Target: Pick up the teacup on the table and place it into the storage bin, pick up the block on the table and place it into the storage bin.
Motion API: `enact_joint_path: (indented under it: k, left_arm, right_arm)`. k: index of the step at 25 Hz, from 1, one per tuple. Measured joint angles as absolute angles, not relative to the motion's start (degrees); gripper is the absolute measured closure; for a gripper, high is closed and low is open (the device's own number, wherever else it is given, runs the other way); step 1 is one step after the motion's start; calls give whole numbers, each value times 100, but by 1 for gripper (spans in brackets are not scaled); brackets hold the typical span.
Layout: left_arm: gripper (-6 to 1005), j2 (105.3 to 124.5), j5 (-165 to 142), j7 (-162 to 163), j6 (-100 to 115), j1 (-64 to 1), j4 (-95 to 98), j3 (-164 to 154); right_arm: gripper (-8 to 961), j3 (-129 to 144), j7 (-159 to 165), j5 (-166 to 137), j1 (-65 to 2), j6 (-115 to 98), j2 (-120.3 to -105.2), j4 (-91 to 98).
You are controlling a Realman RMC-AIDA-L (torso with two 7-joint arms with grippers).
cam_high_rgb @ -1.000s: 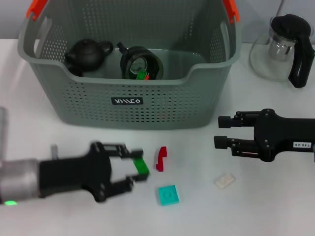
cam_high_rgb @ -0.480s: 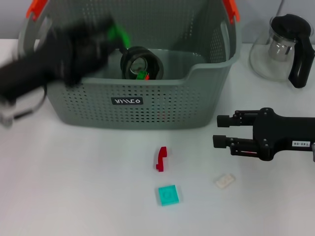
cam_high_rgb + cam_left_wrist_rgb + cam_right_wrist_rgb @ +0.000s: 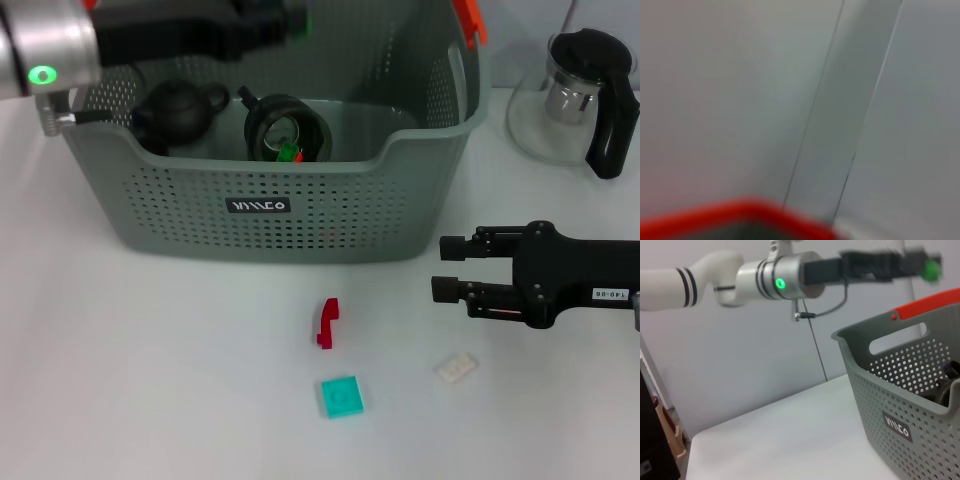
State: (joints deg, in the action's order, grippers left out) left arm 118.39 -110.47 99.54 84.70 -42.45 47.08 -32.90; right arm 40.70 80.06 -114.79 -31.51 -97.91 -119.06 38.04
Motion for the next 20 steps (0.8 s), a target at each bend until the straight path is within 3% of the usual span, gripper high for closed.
enact_joint_path:
  k: [4,14,20]
  left_arm:
    - [580,11837,-11687,10778,7837,-4260,5177,-4224]
    - [550,12148,-12135,11150,7124,-4156,5607,-4697]
    - [320,12171,-11083,11062,7611,-3950,5803,-4277]
  right_arm:
    - [360,4069,8005,-11478,-3155,-9791,-11905,3803]
    - [360,4069,7995,-11472,-3137,-9785,-11905,3804]
    - [360,4069,7974,-11469,-3109,-9781,-11901,3794]
